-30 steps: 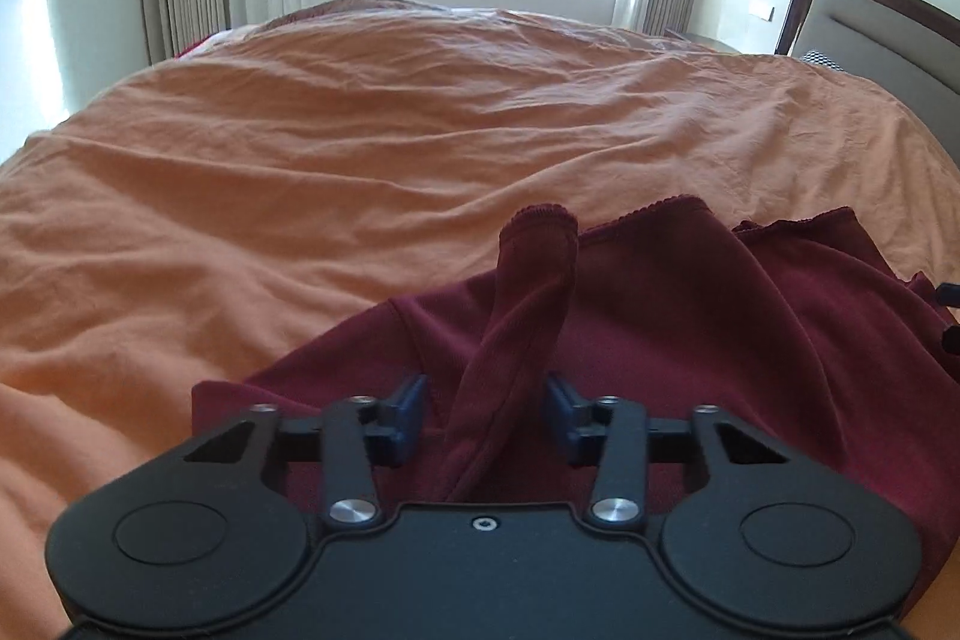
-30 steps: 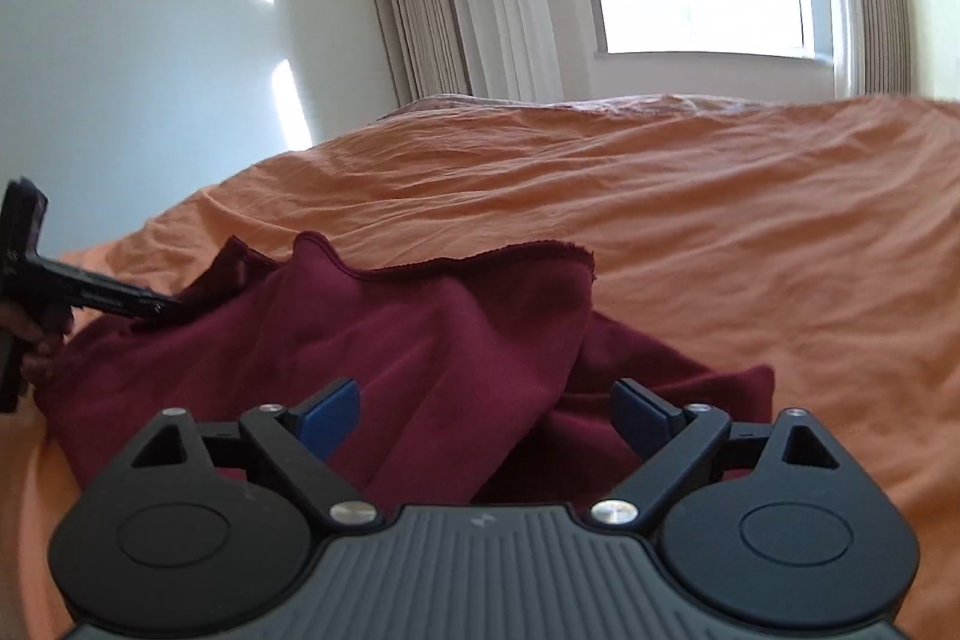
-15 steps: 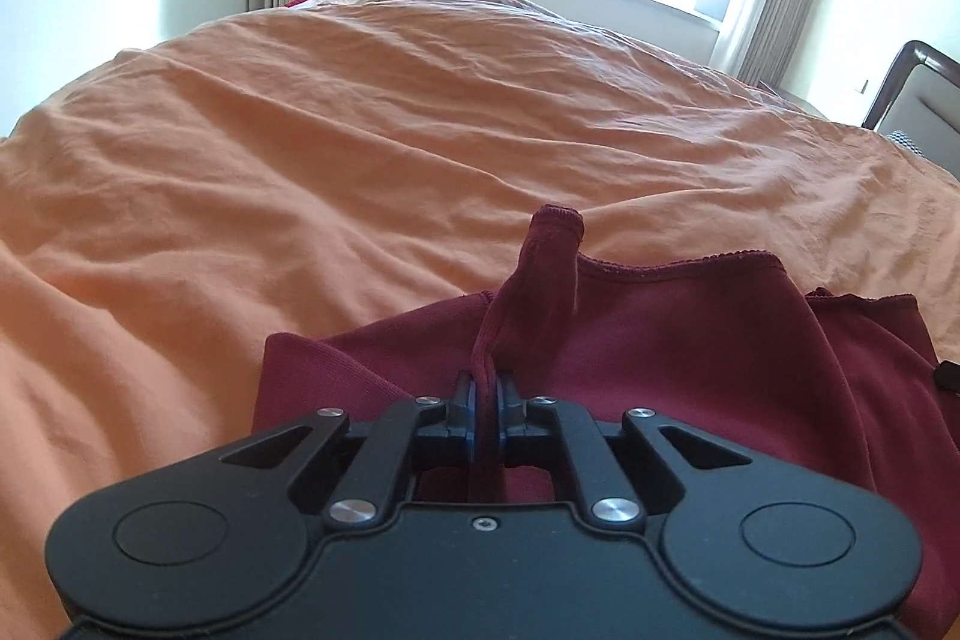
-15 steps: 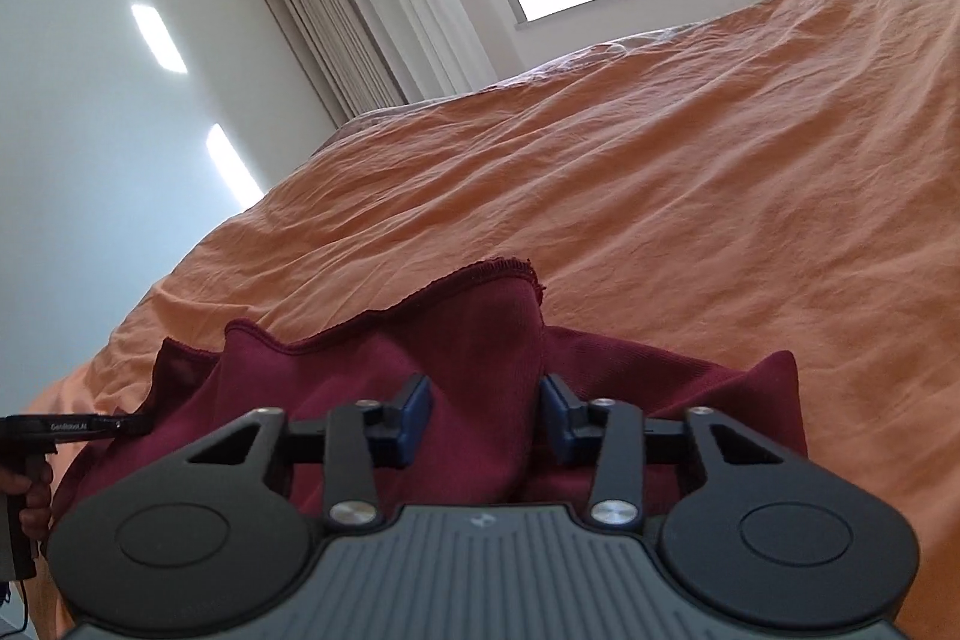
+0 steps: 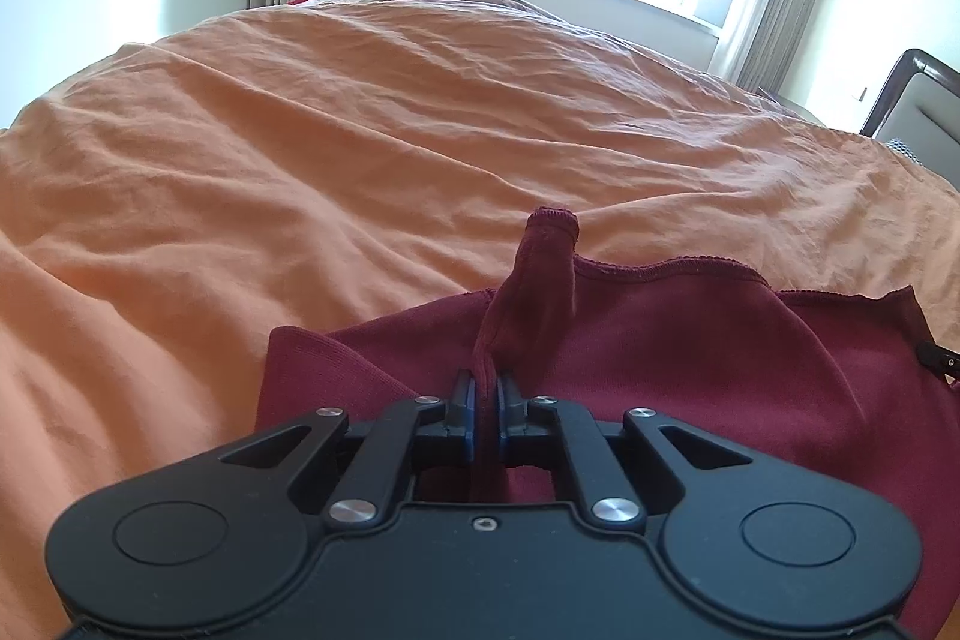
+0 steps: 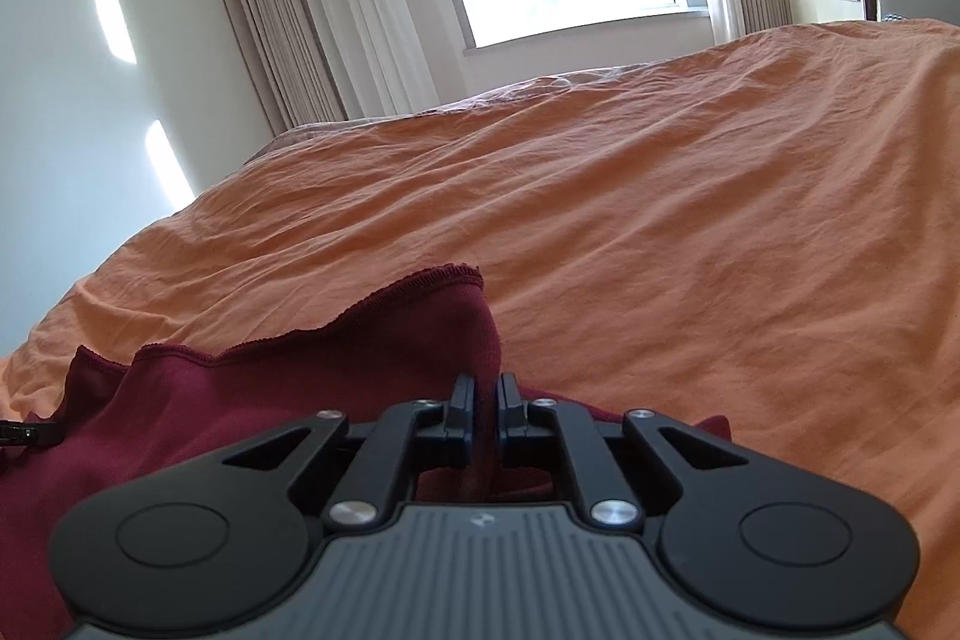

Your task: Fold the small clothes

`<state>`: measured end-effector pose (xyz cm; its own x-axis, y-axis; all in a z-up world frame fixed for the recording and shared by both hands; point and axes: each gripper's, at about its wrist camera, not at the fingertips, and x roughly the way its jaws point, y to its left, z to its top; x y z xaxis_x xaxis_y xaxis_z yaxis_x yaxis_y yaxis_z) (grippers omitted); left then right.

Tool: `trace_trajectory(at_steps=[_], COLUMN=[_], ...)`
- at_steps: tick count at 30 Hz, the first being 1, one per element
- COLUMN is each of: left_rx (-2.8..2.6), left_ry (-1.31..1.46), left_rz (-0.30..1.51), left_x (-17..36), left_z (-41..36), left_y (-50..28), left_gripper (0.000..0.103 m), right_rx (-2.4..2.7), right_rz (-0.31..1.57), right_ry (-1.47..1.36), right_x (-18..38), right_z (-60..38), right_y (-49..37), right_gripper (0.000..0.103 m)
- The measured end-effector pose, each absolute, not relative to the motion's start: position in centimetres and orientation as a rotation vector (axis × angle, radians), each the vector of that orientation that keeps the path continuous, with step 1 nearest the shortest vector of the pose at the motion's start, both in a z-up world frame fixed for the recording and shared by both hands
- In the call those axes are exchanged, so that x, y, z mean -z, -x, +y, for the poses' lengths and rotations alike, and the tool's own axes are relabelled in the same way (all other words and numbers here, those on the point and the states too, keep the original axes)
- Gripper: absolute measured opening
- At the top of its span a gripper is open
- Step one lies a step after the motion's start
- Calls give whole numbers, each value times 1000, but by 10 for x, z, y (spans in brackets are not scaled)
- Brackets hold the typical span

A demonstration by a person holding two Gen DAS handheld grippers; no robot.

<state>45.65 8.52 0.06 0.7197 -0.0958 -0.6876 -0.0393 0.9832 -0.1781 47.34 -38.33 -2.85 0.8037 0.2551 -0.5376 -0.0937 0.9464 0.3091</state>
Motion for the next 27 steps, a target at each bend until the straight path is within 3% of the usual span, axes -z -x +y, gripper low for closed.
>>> trace_trajectory(at_steps=[4,9,14,18,21,24,26,27], left_rx=[29,18,2,27,46,56,80,88], left_ry=[194,195,141,104,97,100,84,66], left_rz=[775,762,688,624,602,583,575,568], left_x=[-2,-10,-25,-33,-32,-25,-19,-16], left_z=[87,89,87,84,81,78,73,72], left_y=[-456,-445,-412,-368,-333,-303,-290,-286], left_gripper=[20,62,89,100,101,102,100,95], right_rx=[-182,-206,-283,-337,-378,-402,-409,-410], right_rz=[602,570,514,466,443,455,460,462], right_ry=[-238,-182,-155,-161,-168,-107,-58,-48], right_x=[23,13,9,14,22,32,37,39], right_z=[-389,-391,-386,-383,-378,-364,-354,-351], right_y=[-463,-434,-381,-335,-302,-284,-280,-279], right_gripper=[39,67,89,90,89,82,65,62])
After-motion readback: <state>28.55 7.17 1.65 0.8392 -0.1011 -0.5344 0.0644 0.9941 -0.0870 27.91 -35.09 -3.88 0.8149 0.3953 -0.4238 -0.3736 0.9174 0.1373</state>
